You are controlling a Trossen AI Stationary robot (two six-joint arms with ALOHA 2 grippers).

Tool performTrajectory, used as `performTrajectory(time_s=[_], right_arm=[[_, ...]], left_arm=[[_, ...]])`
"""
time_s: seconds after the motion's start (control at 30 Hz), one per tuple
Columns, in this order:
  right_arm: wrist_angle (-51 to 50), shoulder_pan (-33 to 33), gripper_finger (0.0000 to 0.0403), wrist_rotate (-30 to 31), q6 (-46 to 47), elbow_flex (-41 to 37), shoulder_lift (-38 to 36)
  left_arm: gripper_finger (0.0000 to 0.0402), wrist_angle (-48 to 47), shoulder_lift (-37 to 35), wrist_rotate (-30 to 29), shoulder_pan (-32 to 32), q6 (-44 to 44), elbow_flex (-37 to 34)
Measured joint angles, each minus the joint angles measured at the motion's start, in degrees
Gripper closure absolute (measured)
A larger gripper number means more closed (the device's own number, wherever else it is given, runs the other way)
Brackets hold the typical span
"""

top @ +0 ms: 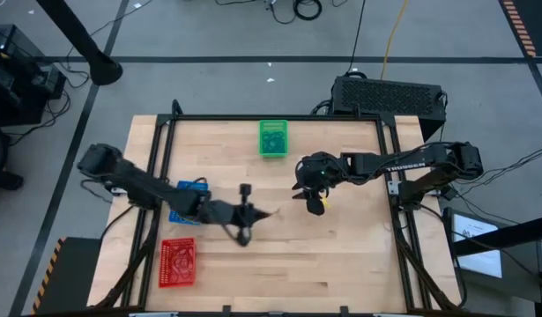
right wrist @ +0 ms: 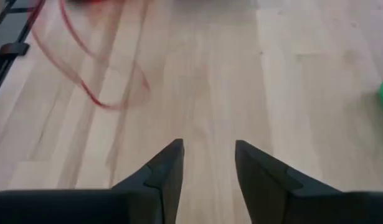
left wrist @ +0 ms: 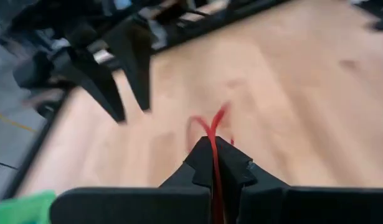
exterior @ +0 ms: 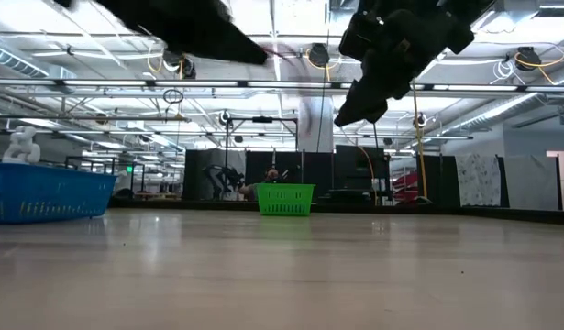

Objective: Sort rubber bands into baskets
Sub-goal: Put the red rubber band into the red bin

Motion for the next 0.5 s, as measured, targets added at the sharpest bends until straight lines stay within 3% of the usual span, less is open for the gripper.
performTrajectory(time_s=[0.2,0.5], right_arm=[[0.5,2.51,0.0259,-0.1,0.08,0.0,0.0],[8.43,7.85,0.0259,0.1,-0.32,0.02,0.0]], left_arm=[[0.04,-21.18,-13.52,1.02,-8.65,-17.55,0.0],[0.04,-40.83,-25.39,18.48,-17.38,-56.39,0.02]])
